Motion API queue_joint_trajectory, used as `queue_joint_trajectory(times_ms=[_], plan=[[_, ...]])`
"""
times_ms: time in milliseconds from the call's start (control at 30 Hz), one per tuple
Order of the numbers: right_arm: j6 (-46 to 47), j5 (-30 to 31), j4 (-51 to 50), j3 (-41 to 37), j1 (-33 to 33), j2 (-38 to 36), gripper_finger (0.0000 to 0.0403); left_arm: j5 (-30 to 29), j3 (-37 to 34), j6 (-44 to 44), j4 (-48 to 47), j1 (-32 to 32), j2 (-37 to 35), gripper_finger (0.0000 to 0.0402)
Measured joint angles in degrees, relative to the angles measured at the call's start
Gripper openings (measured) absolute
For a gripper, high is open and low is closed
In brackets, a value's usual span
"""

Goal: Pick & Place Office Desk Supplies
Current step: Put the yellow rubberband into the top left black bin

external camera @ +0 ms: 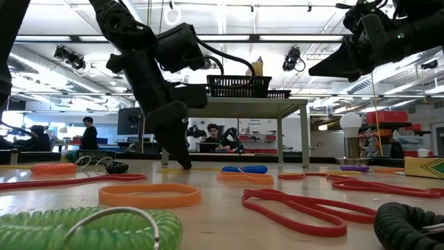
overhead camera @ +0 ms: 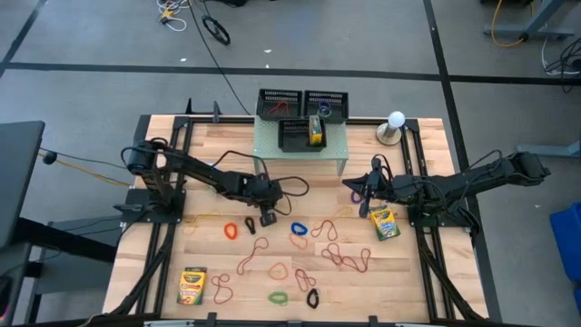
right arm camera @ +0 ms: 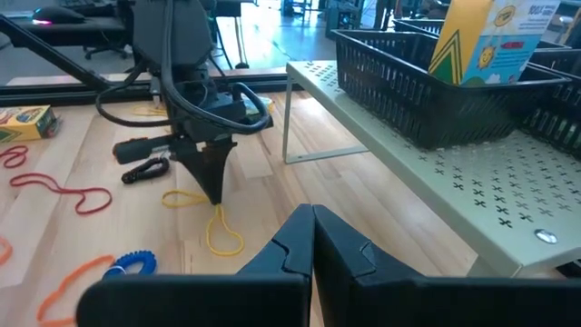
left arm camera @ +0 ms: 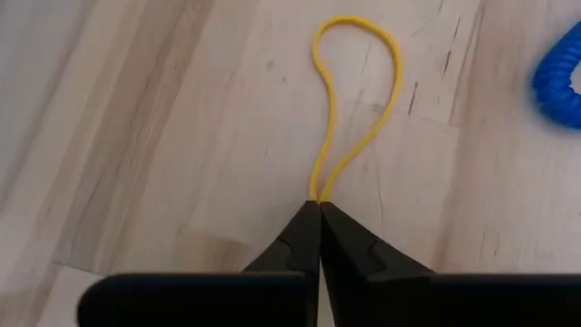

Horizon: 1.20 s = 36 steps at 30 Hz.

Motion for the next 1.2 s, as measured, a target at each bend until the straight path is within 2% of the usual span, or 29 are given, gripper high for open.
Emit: queue_joint_trajectory(times_ms=[333,600,767,933,1200], plan=[[0.0,0.0,0.0,0.0,0.0,0.0,0.0007,-0.6,-0.2,0.4,-0.7,-1.7,-0.6,0.0008],[0.0,0.0,0.1,0.0,0.0,0.0,0.0007,-0.8,-0.2,0.2,-2.3,-4.3,-3.9,0.0007],[0.0,0.0,0.0,0.0,0.0,0.0,0.0007,-4.0,-0.2,-1.1,-7.6,-6.9,-10.9,0.0007],[0.0,0.0,0.0,0.0,0.0,0.0,0.0007,-3.4,-0.2,-2.3,-12.4,-7.2,-19.9,0.0007],[0.0,0.0,0.0,0.0,0.0,0.0,0.0007,-6.2,-0.2,-1.3,-19.5,-2.4,-31.2,0.0007]])
